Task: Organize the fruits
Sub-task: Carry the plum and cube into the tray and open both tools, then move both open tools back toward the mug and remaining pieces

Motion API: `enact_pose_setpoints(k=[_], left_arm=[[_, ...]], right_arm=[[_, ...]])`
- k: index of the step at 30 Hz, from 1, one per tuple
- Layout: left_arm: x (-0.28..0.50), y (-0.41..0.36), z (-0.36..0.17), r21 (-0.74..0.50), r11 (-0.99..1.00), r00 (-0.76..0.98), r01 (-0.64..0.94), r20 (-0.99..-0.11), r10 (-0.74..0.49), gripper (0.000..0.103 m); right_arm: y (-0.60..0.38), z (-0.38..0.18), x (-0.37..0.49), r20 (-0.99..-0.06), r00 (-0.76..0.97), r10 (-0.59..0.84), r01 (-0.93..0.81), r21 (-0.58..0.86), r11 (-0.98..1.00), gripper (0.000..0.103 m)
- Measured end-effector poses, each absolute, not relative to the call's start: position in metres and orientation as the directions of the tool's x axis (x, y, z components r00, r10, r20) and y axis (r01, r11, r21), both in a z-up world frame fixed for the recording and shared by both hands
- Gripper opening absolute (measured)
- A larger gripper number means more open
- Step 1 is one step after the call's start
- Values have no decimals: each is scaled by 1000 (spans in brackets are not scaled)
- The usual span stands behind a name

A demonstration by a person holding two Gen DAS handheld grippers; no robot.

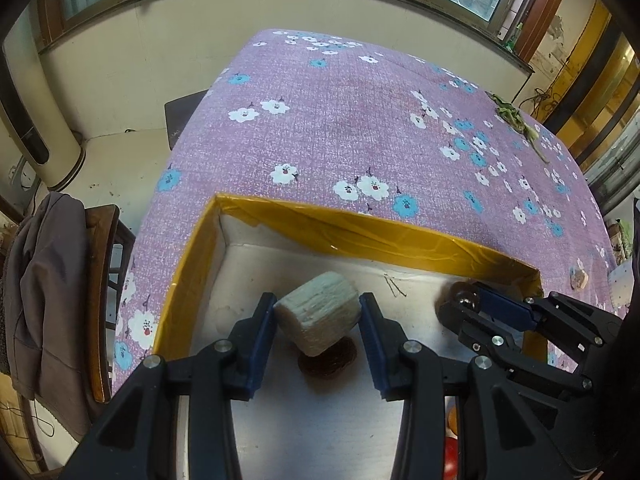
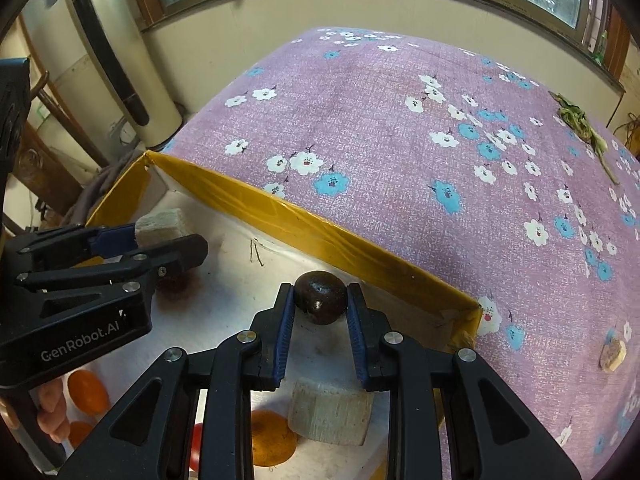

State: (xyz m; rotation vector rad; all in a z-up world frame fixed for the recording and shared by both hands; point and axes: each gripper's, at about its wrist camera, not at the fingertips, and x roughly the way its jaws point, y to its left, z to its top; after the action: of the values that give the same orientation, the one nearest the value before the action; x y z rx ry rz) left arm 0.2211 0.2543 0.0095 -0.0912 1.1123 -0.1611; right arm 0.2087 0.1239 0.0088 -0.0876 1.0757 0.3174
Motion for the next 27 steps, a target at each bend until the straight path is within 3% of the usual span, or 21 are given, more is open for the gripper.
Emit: enact_pose_setpoints(k=[2, 11, 16, 27], left_arm=[[219, 254, 10, -150, 985, 429, 87, -887, -173, 45], [200, 257, 15, -128, 987, 444, 92, -882, -156, 45], [181, 267, 29, -73, 995, 516, 71, -851, -99, 65], [121, 267, 43, -68, 997, 577, 43, -812, -81, 77]], right_arm=[[120, 10, 206, -876, 440, 196, -285, 71, 956, 36], [99, 25, 187, -862, 464, 206, -261, 89, 961, 36], [95, 37, 164, -851, 484, 205, -261, 83, 962, 38], [80, 52, 101, -831, 497, 251, -268, 128, 955, 41]])
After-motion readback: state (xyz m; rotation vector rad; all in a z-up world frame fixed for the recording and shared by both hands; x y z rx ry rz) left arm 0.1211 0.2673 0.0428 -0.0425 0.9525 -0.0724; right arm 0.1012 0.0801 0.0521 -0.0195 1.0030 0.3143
